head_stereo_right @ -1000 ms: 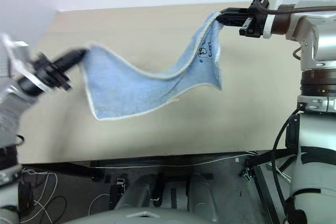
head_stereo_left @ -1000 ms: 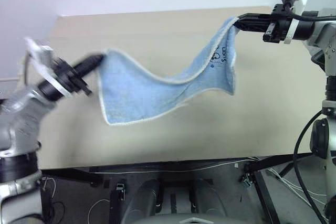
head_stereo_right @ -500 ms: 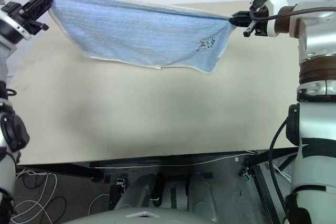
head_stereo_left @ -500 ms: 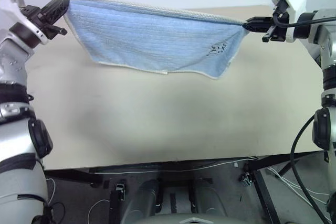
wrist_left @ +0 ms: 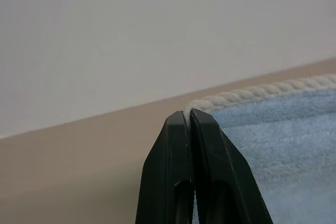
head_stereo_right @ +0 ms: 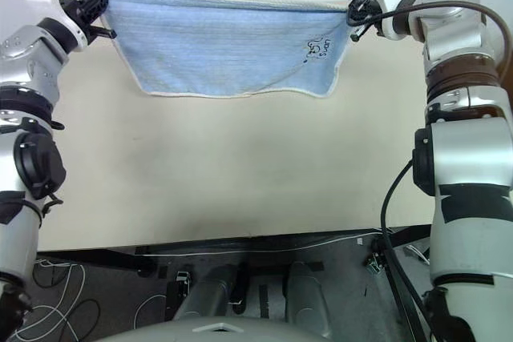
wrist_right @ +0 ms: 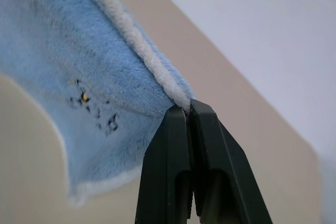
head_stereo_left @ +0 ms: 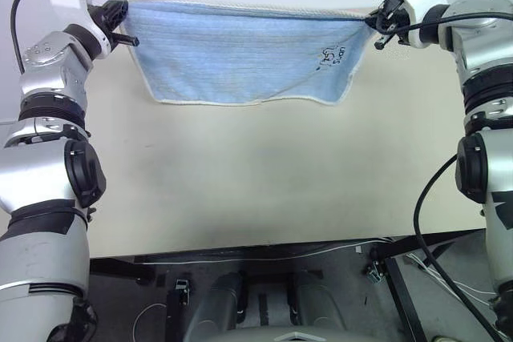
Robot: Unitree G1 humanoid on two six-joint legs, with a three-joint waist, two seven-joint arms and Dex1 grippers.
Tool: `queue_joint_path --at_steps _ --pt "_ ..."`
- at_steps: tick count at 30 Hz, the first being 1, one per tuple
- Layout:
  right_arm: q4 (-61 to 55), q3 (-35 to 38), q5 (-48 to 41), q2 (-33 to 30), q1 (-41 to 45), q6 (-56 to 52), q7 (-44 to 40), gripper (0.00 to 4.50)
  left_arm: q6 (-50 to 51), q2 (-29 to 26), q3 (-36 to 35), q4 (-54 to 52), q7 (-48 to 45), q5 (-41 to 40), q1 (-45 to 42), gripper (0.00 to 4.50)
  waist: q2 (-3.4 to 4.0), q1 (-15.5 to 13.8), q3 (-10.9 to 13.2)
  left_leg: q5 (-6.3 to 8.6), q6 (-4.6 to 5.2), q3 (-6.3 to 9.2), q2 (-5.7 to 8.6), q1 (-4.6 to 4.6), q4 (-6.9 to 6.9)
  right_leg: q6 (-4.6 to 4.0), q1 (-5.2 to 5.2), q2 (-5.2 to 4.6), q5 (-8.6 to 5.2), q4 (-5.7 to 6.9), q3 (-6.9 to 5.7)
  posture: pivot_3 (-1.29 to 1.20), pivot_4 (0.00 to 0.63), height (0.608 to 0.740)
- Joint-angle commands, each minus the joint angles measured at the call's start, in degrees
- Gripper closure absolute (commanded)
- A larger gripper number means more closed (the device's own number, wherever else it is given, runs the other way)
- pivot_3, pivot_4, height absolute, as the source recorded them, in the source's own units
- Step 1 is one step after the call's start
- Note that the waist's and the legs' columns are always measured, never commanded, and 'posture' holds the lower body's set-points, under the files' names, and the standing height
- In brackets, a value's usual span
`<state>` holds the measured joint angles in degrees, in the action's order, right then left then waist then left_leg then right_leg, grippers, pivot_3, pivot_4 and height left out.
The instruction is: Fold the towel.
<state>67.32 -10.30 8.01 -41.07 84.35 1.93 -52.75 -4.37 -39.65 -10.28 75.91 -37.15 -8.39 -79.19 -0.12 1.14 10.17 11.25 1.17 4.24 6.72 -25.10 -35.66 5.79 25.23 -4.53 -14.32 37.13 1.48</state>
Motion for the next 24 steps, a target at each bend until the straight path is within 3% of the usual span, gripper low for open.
queue_joint_path --at_steps 1,4,8,13,17,24 --pt "-4.5 1.7 -0.3 -5.5 -0.9 3.0 -5.5 4.50 -1.0 -4.6 -2.5 -1.0 -6.6 -0.6 -2.1 4.49 0.01 0.0 0.0 0.00 0.00 0.01 0.00 -0.27 -0.19 0.00 0.22 0.01 0.00 0.05 -0.02 0.00 0.150 0.740" --pt "-12.5 2.7 -3.5 -9.6 -7.7 4.8 -15.2 4.50 1.3 -7.2 -1.9 -2.6 -20.3 -1.0 0.6 4.49 0.00 0.0 0.0 0.03 0.05 0.03 0.00 -0.38 -0.36 0.01 0.21 0.01 0.00 0.04 -0.09 0.00 0.150 0.740" --pt "-29.3 5.5 -11.8 -15.7 -20.5 -6.0 -30.3 4.50 4.0 -11.3 -1.0 -5.8 -35.5 -1.3 7.2 4.49 0.02 0.0 0.0 0.06 0.12 0.02 0.02 -0.29 -0.48 0.06 0.07 0.03 -0.03 0.09 -0.11 0.00 0.150 0.740" --pt "-42.8 7.7 -15.8 -19.6 -31.4 -13.0 -32.3 4.50 10.0 -15.2 -1.6 -12.3 -46.0 -3.4 14.8 4.49 0.03 0.2 0.0 0.21 0.37 0.03 -0.01 -0.29 -0.79 0.05 0.19 0.01 -0.03 0.63 -0.06 0.00 0.150 0.740" --pt "-51.3 8.4 -17.5 -22.0 -40.3 -16.0 -32.7 4.50 11.6 -19.1 1.0 -23.6 -54.3 -2.8 29.9 4.49 0.07 0.7 0.0 0.22 0.33 0.03 -0.07 -0.12 -0.97 0.02 0.06 0.00 -0.04 0.85 -0.02 0.00 0.150 0.740" --pt "-66.8 13.5 -24.4 -26.4 -56.5 -18.8 -35.2 4.50 16.8 -23.2 -3.5 -41.8 -54.9 -9.1 53.8 4.49 0.09 0.8 0.0 0.30 0.22 0.11 -0.13 0.04 -1.07 -0.05 -0.17 -0.07 -0.04 0.84 0.02 0.00 0.150 0.740"
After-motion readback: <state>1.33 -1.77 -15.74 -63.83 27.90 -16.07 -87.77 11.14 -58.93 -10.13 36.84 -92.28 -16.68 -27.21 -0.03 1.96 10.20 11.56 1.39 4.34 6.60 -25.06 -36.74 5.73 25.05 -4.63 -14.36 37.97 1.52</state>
